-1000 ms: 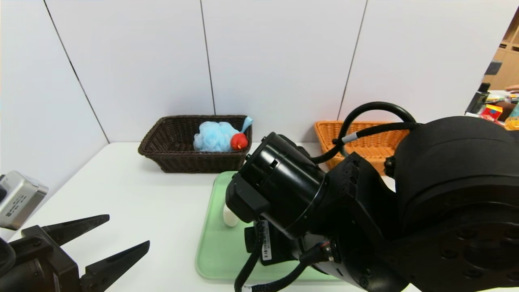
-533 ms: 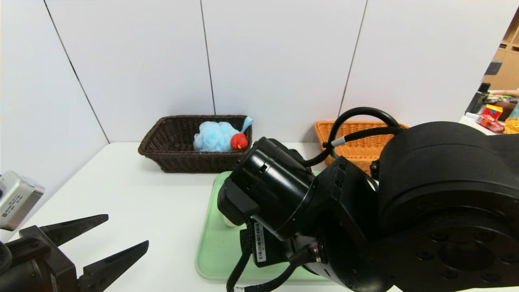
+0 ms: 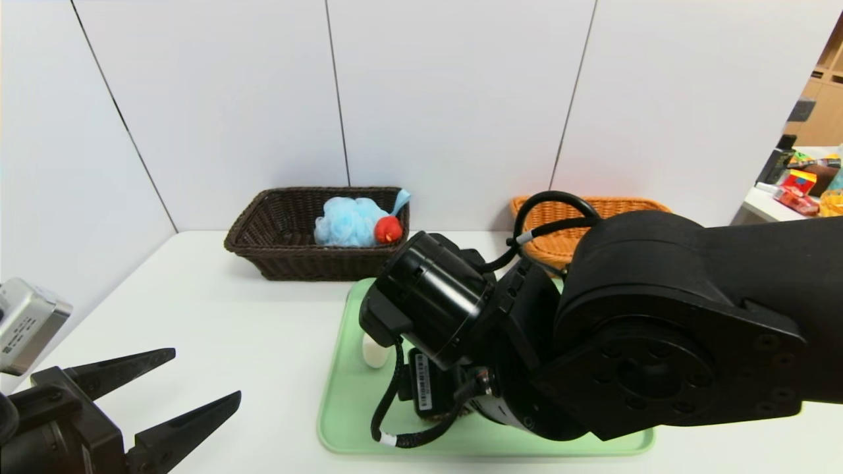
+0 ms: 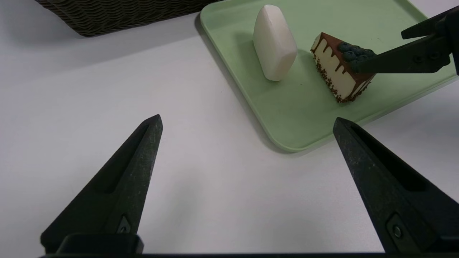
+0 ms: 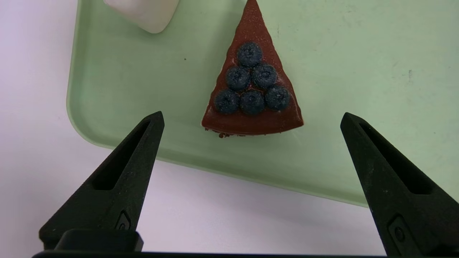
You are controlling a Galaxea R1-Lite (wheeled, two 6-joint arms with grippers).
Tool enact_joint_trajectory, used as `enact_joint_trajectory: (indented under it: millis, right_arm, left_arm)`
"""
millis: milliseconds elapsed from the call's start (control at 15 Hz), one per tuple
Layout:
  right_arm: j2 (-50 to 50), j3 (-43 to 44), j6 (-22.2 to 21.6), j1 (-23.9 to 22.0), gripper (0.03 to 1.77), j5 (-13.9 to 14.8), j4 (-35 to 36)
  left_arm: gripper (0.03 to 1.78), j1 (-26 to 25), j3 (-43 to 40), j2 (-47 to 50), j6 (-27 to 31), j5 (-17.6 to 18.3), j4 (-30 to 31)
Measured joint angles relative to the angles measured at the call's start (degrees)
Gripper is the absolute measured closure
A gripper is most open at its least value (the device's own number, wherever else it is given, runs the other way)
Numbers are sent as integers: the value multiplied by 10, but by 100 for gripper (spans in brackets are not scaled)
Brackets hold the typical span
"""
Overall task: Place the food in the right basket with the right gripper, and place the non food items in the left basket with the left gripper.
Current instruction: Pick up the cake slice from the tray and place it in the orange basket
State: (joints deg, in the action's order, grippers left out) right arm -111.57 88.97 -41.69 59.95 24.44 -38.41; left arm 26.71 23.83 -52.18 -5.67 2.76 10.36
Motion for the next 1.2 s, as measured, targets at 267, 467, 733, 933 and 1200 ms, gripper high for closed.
enact_joint_trajectory:
  millis: [267, 467, 733, 933, 1200]
  right_arm:
    - [-19, 5, 0, -7, 10, -9, 6]
    - [-34, 16, 3, -15, 10, -10, 6]
    - [-50, 17, 5, -19, 10, -14, 22]
    - [-62, 15, 4, -23, 10, -17, 23]
    - [-71, 14, 4, -29, 10, -31, 20]
  left_arm:
    - [12, 0, 0, 0, 0, 0, 0]
    - [12, 0, 1, -1, -1, -1, 0]
    - [12, 0, -1, -1, -1, 0, 0]
    - [12, 0, 0, -2, -1, 0, 1]
    - [12, 0, 1, -2, -1, 0, 1]
